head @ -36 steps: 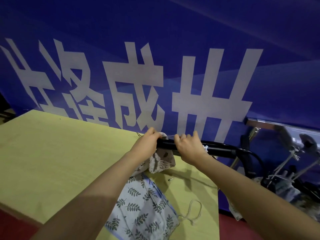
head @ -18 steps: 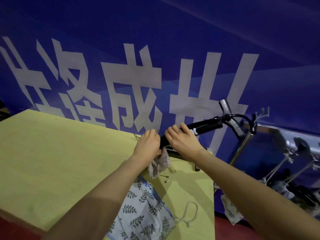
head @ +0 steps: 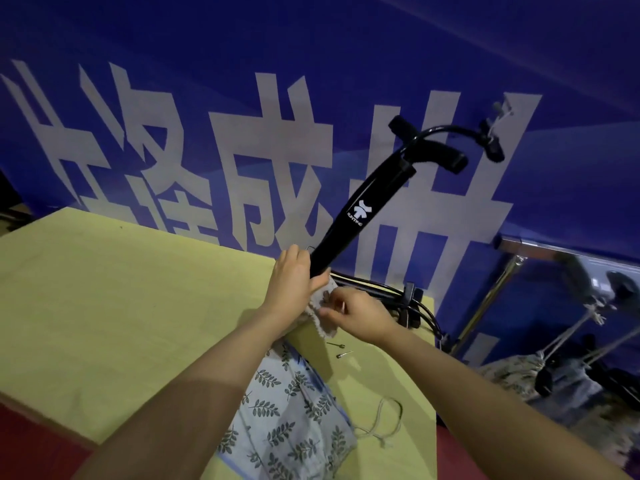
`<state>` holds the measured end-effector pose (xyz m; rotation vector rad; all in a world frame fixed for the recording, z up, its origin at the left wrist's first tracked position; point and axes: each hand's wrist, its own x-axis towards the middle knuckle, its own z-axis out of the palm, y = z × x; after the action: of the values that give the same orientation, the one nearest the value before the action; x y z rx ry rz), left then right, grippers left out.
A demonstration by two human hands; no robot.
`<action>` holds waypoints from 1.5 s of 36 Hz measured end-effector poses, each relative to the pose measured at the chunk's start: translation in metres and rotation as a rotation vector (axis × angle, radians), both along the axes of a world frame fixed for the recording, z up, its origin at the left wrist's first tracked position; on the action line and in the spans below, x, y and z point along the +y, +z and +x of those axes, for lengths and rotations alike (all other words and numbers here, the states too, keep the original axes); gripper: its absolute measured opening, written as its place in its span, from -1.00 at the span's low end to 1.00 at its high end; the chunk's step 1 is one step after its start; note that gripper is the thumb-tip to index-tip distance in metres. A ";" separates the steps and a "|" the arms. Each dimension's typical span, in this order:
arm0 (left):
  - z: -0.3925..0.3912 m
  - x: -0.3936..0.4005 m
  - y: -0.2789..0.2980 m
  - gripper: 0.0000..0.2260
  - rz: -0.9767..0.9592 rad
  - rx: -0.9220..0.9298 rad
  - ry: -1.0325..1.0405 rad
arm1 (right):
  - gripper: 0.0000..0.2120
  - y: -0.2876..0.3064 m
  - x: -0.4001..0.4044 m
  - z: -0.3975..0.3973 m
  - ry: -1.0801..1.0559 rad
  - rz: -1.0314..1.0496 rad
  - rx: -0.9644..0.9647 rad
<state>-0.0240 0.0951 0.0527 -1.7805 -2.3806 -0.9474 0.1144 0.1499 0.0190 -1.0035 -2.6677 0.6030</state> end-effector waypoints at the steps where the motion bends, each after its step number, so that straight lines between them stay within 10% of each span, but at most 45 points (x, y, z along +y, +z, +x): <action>1: 0.000 0.000 0.001 -0.69 0.009 -0.032 -0.005 | -0.67 -0.001 -0.001 -0.005 -0.030 -0.080 0.002; 5: -0.004 -0.003 -0.001 -0.70 0.043 -0.110 -0.015 | -0.86 -0.005 0.004 -0.020 -0.067 -0.183 -0.040; 14: -0.018 -0.011 -0.009 -0.70 -0.006 -0.251 -0.016 | -0.80 0.019 0.032 -0.016 -0.604 -0.783 0.609; 30: -0.011 -0.016 -0.003 -0.65 0.021 -0.200 -0.148 | -0.78 0.072 0.024 -0.028 -0.498 -0.673 0.766; 40: -0.016 -0.007 -0.009 -0.67 -0.069 -0.067 -0.019 | -0.62 0.077 0.016 -0.012 -0.042 -0.857 0.866; 54: -0.019 -0.009 0.027 -0.51 -0.169 -0.260 -0.096 | -0.83 0.077 0.016 -0.008 -0.179 -0.623 0.926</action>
<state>-0.0428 0.0860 0.0800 -1.9552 -2.6218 -1.0799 0.1069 0.1662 0.0955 -0.7785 -1.5815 1.4657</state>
